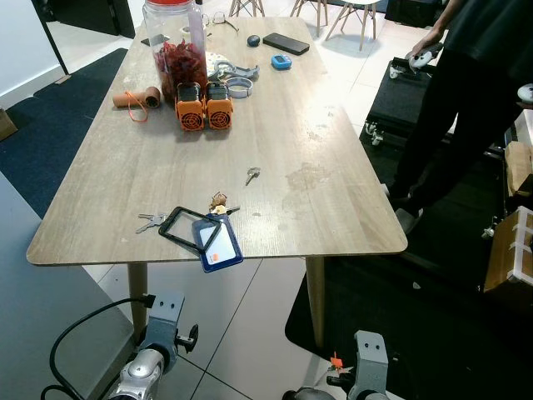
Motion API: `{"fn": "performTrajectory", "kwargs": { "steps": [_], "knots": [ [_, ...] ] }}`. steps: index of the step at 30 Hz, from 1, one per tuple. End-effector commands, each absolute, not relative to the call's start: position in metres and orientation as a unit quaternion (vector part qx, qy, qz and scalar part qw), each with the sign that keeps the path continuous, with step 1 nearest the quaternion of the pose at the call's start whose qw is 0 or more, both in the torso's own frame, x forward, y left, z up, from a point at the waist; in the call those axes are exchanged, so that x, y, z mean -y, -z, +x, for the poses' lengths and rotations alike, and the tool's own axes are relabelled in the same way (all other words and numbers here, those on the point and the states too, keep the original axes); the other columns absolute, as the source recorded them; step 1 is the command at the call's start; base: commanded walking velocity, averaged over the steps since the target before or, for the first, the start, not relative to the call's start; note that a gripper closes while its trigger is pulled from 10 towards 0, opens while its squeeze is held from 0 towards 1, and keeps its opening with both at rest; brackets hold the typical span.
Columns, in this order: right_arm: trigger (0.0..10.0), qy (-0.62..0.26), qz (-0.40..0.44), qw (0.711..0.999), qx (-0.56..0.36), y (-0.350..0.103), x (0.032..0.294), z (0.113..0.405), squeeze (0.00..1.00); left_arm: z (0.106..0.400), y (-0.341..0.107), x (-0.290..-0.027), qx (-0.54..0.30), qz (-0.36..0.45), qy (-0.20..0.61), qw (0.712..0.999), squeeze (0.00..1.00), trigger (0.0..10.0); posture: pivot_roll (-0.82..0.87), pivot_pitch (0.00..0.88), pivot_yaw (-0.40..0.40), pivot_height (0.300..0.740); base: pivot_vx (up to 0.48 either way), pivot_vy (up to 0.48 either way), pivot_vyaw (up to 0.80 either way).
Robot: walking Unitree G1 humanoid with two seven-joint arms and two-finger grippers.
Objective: Hang keys on a hook
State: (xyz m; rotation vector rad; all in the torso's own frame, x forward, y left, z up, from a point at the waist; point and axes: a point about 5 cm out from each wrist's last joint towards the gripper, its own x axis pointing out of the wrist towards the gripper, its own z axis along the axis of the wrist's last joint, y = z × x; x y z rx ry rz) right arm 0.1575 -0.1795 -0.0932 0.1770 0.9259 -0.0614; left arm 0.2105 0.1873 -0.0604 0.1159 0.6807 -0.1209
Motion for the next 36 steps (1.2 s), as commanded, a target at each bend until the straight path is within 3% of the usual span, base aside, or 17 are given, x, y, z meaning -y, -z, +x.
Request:
{"fn": "performTrajectory", "kwargs": {
  "steps": [1,19,36],
  "knots": [
    [10.0,0.031,0.084,0.887,-0.453,0.0942,0.1814,0.1554,0.00,0.2077,0.0629,-0.1841,-0.339,0.043,0.053,0.938,0.00,10.0,0.10,0.063,-0.035,0.740,-0.465,0.000,0.00],
    [10.0,0.031,0.084,0.887,-0.452,0.0939,0.1815,0.1561,0.00,0.2102,0.0606,-0.1843,-0.330,0.047,0.062,0.941,0.00,10.0,0.10,0.062,-0.031,0.740,-0.464,0.000,0.00],
    [10.0,0.032,0.089,0.885,-0.455,0.0957,0.1797,0.1520,0.00,0.2169,0.0546,-0.1819,-0.305,0.051,0.072,0.948,0.00,10.0,0.11,0.063,-0.029,0.740,0.000,0.000,0.00]
  ]
}}
